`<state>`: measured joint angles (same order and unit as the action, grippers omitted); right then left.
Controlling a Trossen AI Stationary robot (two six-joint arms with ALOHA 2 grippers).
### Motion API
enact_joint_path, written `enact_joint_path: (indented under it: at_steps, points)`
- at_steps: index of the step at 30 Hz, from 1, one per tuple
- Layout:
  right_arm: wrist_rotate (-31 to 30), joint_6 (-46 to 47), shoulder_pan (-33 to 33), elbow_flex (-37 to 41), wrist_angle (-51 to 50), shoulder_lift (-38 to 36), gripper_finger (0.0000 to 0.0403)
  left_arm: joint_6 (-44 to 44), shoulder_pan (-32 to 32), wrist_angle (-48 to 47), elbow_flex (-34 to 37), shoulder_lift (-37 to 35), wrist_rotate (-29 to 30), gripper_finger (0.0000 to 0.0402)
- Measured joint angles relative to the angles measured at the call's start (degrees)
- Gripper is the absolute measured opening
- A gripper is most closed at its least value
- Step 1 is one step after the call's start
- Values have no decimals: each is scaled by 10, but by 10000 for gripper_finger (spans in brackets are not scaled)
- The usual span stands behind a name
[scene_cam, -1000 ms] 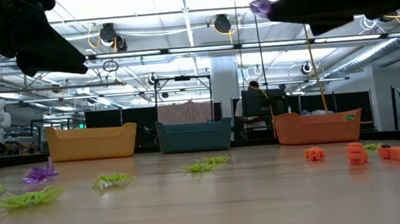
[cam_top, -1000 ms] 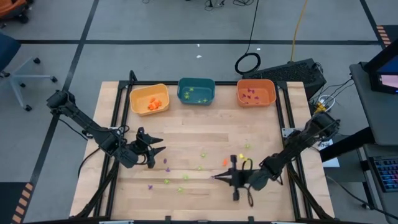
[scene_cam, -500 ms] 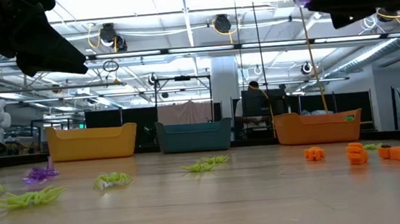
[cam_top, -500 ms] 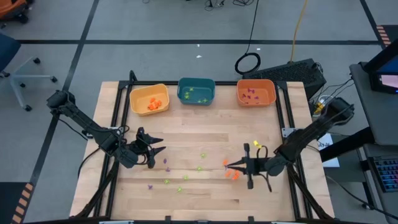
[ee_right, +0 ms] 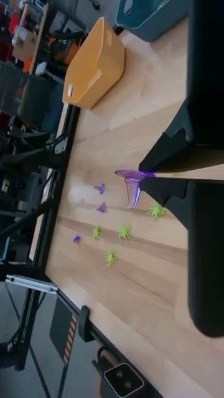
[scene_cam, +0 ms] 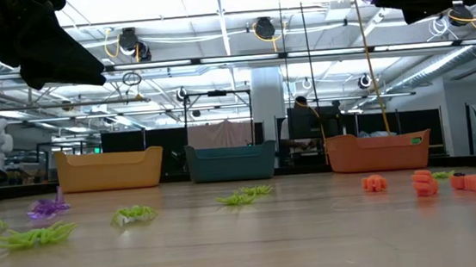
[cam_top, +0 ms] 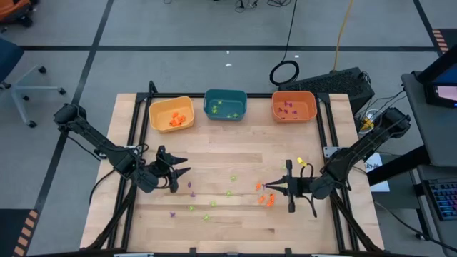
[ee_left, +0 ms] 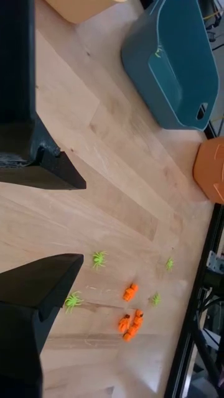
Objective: Sort Halloween decoration
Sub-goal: Put the violet witch hat toy into the orange bin
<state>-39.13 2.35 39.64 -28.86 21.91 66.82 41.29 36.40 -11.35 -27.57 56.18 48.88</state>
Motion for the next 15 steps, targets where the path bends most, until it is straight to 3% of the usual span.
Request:
enact_joint_path:
  at_steps: [6,15]
  points:
    - [-2,-22,0,0,1,2,0,0,0,1,0,0,0,176]
    - [-2,-213,0,0,1,2,0,0,0,2,0,0,0,176]
